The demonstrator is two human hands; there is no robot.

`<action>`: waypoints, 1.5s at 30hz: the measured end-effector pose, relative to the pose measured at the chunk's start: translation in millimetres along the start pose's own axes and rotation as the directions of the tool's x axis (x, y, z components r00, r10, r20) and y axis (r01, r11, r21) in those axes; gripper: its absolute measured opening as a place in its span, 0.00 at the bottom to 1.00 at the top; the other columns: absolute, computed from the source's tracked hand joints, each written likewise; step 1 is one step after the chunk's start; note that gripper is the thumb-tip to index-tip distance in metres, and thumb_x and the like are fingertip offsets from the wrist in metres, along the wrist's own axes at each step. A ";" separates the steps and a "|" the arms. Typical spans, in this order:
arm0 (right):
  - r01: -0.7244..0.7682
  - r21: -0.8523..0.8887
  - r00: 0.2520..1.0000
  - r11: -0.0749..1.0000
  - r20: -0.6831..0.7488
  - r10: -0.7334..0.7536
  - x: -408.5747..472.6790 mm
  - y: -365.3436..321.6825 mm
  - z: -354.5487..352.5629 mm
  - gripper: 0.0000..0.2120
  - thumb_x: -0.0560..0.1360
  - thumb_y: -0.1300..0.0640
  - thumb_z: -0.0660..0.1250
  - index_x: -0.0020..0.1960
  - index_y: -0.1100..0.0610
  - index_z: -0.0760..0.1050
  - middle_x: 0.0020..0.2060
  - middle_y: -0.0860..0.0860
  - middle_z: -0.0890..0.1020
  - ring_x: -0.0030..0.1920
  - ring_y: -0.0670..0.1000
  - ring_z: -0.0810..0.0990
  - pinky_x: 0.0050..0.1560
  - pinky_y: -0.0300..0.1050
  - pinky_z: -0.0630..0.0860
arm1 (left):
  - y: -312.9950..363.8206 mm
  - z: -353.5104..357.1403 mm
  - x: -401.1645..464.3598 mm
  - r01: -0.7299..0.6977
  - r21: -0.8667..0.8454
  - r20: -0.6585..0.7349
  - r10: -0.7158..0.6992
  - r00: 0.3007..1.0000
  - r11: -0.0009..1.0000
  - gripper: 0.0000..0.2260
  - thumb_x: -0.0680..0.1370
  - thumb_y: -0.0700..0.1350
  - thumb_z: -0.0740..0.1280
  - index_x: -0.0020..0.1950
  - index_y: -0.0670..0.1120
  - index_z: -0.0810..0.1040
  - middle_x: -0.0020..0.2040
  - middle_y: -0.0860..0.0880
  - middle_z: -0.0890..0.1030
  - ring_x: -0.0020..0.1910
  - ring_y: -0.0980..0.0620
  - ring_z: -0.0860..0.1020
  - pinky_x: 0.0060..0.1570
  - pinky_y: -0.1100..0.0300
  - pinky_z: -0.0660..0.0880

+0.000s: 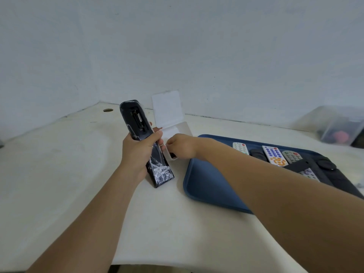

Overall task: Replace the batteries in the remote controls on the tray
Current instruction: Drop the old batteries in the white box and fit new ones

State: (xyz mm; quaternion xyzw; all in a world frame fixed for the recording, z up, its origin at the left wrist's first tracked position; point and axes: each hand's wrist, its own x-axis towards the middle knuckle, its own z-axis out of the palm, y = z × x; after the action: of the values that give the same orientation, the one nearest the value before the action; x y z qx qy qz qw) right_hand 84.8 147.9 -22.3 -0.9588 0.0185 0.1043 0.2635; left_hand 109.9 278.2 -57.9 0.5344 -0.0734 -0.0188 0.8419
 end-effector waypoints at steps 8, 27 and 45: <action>0.018 -0.024 0.980 1.000 -0.197 -0.023 5.9 4.4 21.5 0.16 0.83 0.62 0.51 0.37 0.57 0.66 0.36 0.49 0.70 0.45 0.53 0.69 0.42 0.43 0.66 | 0.6 1.6 -1.4 0.013 -0.045 -0.013 -0.013 1.000 0.999 0.13 0.75 0.31 0.73 0.56 0.41 0.77 0.44 0.42 0.84 0.31 0.46 0.75 0.31 0.57 0.77; 0.072 0.946 0.997 0.316 -0.057 -0.057 -64.8 53.2 -28.8 0.15 0.84 0.58 0.55 0.62 0.55 0.79 0.33 0.48 0.71 0.25 0.45 0.56 0.22 0.36 0.54 | 4.9 -11.0 -13.5 0.276 -0.040 -0.281 -0.276 0.919 0.960 0.16 0.73 0.42 0.78 0.57 0.40 0.78 0.42 0.41 0.81 0.34 0.48 0.80 0.34 0.56 0.80; 0.482 0.759 0.670 0.438 -0.641 0.375 -165.8 192.7 -73.1 0.11 0.77 0.54 0.71 0.42 0.58 0.74 0.41 0.57 0.86 0.20 0.45 0.57 0.20 0.35 0.57 | -38.4 198.8 -78.6 0.425 0.238 0.536 -0.483 0.693 0.874 0.26 0.81 0.53 0.54 0.40 0.40 0.86 0.44 0.37 0.81 0.32 0.43 0.77 0.36 0.54 0.77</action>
State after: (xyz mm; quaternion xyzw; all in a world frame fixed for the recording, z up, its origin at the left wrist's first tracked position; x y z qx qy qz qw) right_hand -80.9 -58.3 -22.8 -0.6177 0.1412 -0.3298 0.6998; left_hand 5.4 92.0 -17.5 0.5434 -0.1927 -0.3843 0.7211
